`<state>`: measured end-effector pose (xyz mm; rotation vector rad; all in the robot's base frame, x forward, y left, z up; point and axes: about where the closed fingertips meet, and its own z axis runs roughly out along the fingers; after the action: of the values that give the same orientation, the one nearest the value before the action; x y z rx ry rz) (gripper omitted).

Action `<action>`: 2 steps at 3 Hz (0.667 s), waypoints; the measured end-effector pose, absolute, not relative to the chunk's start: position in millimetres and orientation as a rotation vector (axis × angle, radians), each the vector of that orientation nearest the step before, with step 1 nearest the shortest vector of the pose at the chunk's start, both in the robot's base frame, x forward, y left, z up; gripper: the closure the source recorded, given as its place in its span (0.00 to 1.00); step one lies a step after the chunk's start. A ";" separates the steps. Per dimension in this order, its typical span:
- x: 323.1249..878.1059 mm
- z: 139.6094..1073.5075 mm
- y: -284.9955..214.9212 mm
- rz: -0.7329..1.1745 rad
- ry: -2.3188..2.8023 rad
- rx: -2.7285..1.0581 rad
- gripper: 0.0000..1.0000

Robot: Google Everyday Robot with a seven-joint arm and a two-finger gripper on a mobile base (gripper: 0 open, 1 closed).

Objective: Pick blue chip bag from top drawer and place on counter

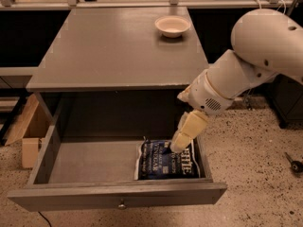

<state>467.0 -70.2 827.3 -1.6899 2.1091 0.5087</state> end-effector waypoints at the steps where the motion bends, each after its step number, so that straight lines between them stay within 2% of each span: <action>1: 467.0 827.3 -70.2 0.509 2.109 -1.690 0.00; 2: 477.6 806.4 -66.8 0.491 2.133 -1.702 0.00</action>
Offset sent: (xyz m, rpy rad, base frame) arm 0.0299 0.0068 -0.0567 -0.0659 0.0268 -0.0120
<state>477.6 -66.8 806.4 -1.7017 2.1328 0.4914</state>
